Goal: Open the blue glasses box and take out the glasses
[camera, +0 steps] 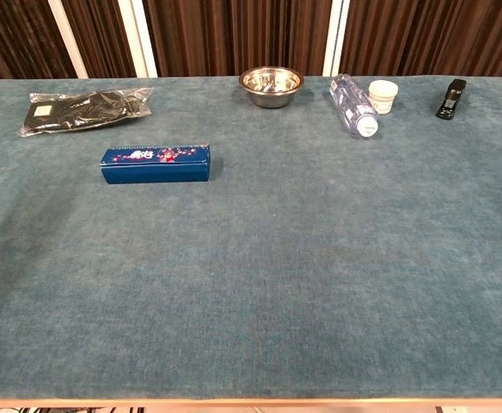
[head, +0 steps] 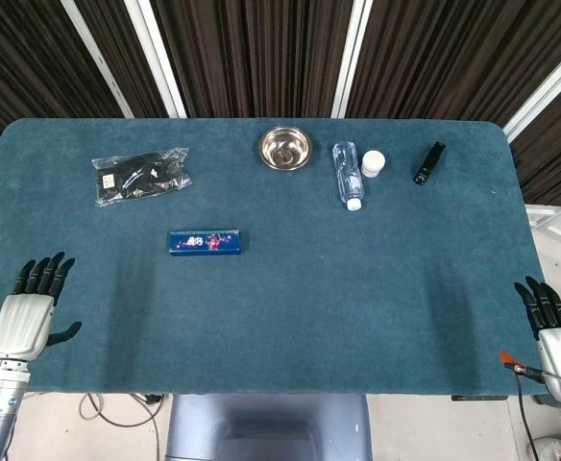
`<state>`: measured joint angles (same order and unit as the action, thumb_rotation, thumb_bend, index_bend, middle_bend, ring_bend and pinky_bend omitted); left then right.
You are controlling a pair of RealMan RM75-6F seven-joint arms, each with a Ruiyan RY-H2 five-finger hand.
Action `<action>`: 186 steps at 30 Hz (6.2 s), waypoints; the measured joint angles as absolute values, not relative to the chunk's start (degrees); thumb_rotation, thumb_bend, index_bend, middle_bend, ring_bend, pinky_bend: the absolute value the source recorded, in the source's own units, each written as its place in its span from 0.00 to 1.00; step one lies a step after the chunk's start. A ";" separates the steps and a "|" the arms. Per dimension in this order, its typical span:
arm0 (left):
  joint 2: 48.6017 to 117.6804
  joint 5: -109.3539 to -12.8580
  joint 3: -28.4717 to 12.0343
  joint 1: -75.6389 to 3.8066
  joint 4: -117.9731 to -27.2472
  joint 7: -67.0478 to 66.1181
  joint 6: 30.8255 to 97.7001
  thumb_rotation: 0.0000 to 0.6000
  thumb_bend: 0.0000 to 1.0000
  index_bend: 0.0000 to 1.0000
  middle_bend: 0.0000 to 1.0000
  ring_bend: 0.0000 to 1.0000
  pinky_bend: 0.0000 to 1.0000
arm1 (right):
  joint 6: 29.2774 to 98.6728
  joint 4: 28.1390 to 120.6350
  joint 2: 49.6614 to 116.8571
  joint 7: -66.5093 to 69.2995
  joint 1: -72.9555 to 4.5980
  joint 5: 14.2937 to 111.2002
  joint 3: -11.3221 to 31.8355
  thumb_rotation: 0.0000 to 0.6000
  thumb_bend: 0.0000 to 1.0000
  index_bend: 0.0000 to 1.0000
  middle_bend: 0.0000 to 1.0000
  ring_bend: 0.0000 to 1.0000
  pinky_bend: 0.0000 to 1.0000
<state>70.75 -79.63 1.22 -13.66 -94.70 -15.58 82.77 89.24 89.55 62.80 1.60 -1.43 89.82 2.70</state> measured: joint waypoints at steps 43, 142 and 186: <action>84.22 -42.04 -15.83 -43.70 -88.97 -44.11 55.81 1.00 0.15 0.00 0.14 0.00 0.00 | 86.42 91.97 60.93 5.67 -1.74 87.81 2.35 1.00 0.14 0.00 0.00 0.00 0.20; 96.38 -33.46 -13.11 -57.74 -66.74 -38.67 50.56 1.00 0.43 0.00 0.29 0.00 0.02 | 85.17 93.03 60.12 6.70 -1.67 86.68 2.22 1.00 0.19 0.00 0.00 0.00 0.20; 85.04 -37.60 -8.89 -53.91 -80.73 -37.52 48.53 1.00 0.23 0.01 0.26 0.00 0.02 | 85.21 93.40 59.97 6.78 -1.45 86.43 2.20 1.00 0.19 0.00 0.00 0.00 0.20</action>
<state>85.04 -37.60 -8.89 -53.91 -80.73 -37.52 48.53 85.21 93.40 59.97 6.78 -1.45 86.43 2.20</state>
